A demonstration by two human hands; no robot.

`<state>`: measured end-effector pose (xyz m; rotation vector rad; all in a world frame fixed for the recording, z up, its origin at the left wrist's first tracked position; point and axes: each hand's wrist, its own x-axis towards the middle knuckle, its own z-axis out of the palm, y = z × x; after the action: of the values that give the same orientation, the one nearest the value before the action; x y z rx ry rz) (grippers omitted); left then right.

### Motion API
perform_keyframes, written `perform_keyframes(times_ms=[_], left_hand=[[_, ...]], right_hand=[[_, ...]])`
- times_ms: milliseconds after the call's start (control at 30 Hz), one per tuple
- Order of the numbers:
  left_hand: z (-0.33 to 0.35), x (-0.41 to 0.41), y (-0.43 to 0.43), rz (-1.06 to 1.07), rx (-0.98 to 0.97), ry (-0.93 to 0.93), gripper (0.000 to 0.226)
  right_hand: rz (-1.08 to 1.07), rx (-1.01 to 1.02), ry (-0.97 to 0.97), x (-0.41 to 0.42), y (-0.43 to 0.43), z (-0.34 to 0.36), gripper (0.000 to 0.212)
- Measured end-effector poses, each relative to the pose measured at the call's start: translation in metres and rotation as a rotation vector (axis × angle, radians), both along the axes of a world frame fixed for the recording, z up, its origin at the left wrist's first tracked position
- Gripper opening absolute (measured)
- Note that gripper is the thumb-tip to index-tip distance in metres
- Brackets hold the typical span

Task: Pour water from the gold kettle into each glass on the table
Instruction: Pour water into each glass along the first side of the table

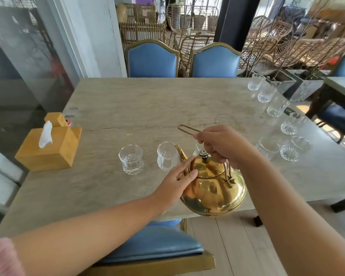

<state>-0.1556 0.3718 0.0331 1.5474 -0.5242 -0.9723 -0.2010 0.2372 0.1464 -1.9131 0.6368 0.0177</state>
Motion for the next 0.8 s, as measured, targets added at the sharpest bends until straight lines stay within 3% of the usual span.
perform_keyframes(times_ms=[233,800], left_hand=[[0.001,0.001,0.002,0.029,-0.060,0.087,0.042],[0.007,0.002,0.005,0.049,-0.047,0.171,0.045]], right_hand=[[0.070,-0.117,0.063,0.016,0.006,0.003,0.023],[0.101,-0.165,0.144,0.031,0.013,0.008,0.024]])
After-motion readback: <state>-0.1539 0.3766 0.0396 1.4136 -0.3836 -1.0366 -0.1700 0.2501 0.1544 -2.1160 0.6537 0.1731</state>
